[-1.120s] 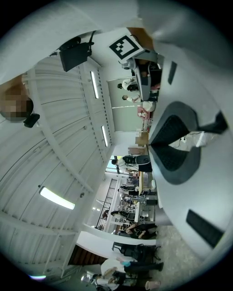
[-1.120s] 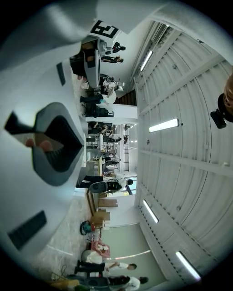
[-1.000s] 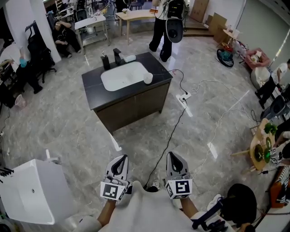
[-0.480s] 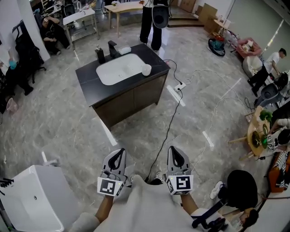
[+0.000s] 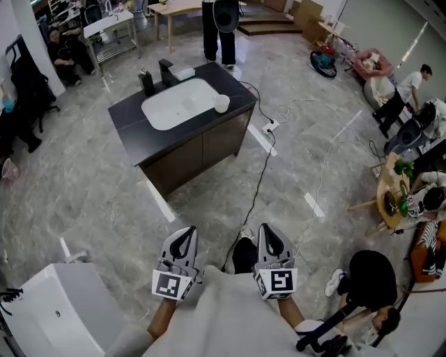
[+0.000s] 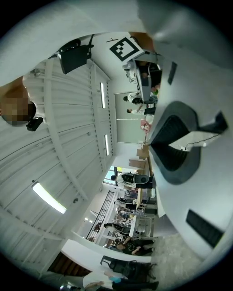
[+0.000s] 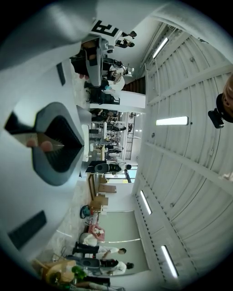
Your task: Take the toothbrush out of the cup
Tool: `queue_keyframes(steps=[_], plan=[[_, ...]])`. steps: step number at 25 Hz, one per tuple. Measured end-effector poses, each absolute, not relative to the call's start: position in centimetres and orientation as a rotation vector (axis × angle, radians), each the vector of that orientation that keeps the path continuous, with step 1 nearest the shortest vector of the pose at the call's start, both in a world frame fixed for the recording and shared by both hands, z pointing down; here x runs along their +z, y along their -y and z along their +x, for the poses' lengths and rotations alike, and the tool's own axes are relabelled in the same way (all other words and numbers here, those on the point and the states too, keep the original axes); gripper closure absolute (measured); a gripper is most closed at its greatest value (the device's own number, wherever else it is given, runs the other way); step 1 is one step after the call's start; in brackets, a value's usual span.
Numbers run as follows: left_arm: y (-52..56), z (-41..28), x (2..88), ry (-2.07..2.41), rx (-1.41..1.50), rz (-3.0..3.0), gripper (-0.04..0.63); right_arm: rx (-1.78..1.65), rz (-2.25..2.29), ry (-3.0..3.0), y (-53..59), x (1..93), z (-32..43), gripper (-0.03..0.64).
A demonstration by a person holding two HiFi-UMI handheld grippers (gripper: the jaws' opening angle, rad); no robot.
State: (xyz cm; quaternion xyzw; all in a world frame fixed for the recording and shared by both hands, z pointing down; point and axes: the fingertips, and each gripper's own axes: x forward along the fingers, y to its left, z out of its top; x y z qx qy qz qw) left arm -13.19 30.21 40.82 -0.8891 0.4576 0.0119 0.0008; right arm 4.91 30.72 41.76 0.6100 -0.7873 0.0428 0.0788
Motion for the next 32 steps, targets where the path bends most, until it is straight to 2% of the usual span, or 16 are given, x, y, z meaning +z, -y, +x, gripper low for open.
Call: queue_keyframes(steps=[14, 29, 32], plan=[[-25.3, -13.1, 42.6, -1.493, 0.017, -2.795, 0.600, 0.184, 1.760, 2.437, -24.6, 44.2, 3.7, 0.611], [-9.8, -9.4, 40.7, -1.571, -0.015, -2.735, 0.600, 0.003, 1.694, 2.606, -8.5, 41.9, 5.0, 0.611], [-6.1, -8.5, 40.9, -1.605, -0.027, -2.730, 0.600, 0.064, 1.669, 2.586, -5.0, 42.7, 6.3, 0.611]])
